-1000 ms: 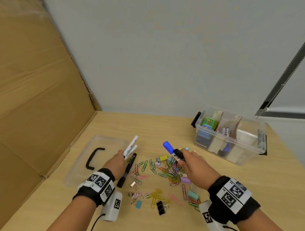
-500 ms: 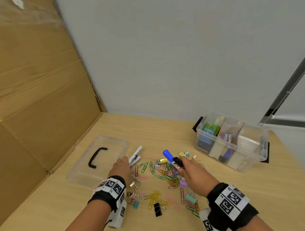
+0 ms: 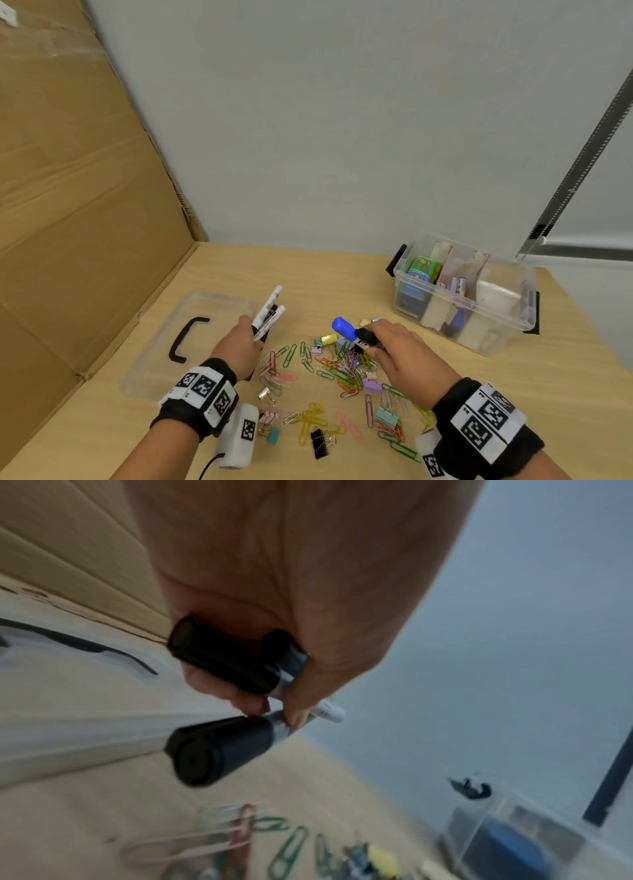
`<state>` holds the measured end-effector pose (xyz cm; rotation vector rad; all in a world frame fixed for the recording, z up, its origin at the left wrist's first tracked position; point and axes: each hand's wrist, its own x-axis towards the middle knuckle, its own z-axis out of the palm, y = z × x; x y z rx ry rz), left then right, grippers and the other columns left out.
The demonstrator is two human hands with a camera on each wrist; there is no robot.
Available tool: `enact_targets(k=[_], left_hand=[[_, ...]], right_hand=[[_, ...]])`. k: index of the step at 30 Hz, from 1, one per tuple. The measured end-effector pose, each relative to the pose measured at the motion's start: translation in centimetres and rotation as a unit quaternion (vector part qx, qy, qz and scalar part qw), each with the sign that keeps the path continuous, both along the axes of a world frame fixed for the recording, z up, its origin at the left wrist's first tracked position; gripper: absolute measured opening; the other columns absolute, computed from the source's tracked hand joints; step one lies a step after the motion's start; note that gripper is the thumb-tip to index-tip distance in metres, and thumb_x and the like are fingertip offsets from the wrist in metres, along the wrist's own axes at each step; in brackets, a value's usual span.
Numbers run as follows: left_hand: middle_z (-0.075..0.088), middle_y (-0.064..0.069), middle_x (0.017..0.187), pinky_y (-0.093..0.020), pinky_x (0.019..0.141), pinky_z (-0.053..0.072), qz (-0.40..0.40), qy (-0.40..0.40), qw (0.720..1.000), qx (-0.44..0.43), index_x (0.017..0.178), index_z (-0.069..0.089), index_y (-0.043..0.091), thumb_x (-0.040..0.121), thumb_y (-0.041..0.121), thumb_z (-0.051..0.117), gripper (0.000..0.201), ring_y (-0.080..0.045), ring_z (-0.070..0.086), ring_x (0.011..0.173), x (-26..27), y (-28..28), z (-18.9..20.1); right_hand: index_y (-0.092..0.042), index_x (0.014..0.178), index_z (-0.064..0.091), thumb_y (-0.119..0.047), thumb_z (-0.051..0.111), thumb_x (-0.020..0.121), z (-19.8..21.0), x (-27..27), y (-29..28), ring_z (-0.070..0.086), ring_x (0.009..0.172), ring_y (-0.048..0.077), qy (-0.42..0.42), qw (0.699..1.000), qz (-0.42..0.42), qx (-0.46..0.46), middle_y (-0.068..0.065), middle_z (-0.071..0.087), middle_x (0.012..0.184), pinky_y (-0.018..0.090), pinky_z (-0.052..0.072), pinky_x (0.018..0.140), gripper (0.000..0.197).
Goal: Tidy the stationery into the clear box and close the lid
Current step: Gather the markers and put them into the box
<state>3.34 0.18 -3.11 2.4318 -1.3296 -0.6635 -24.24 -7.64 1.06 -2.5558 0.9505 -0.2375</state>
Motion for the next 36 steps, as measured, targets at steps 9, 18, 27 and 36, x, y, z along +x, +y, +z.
enact_targets(k=[9, 18, 27, 36], left_hand=[[0.054, -0.003, 0.08, -0.025, 0.052, 0.038, -0.101, 0.086, 0.988, -0.078, 0.112, 0.037, 0.013, 0.097, 0.022, 0.047, 0.02, -0.016, 0.05, 0.061, -4.2, -2.8, 3.3], [0.053, -0.001, 0.077, -0.021, 0.051, 0.037, -0.13, 0.109, 0.982, -0.088, 0.111, 0.036, 0.015, 0.098, 0.022, 0.046, 0.018, -0.013, 0.049, 0.059, -6.7, -4.2, 3.4], [0.051, -0.002, 0.075, -0.02, 0.049, 0.032, -0.131, 0.103, 0.981, -0.097, 0.107, 0.035, 0.017, 0.098, 0.022, 0.046, 0.016, -0.015, 0.045, 0.058, -7.2, -4.9, 3.7], [0.054, -0.002, 0.076, -0.014, 0.044, 0.038, -0.13, 0.129, 0.977, -0.108, 0.11, 0.037, 0.016, 0.098, 0.019, 0.047, 0.016, -0.008, 0.049, 0.053, -6.8, -4.6, 3.6]], right_hand=[[-0.026, 0.112, 0.059, -0.012, 0.054, 0.09, 5.8, -2.9, -4.3, 0.058, 0.099, 0.014, -0.078, 0.992, 0.007, -0.102, -0.009, 0.061, 0.109, 0.032, 0.049, 0.083, 0.026], [-0.02, 0.106, 0.06, -0.009, 0.06, 0.089, 5.3, -8.3, -13.7, 0.066, 0.089, 0.023, -0.208, 0.947, -0.241, -0.044, 0.004, 0.068, 0.098, 0.038, 0.053, 0.085, 0.02], [-0.02, 0.095, 0.057, 0.0, 0.057, 0.086, 4.0, -7.0, -17.4, 0.059, 0.081, 0.025, -0.152, 0.936, -0.316, 0.022, 0.01, 0.064, 0.094, 0.025, 0.04, 0.062, 0.022], [-0.022, 0.095, 0.063, 0.007, 0.041, 0.085, 3.0, -9.2, -15.7, 0.06, 0.086, 0.022, -0.031, 0.949, -0.312, 0.026, 0.008, 0.063, 0.109, 0.028, 0.045, 0.071, 0.038]])
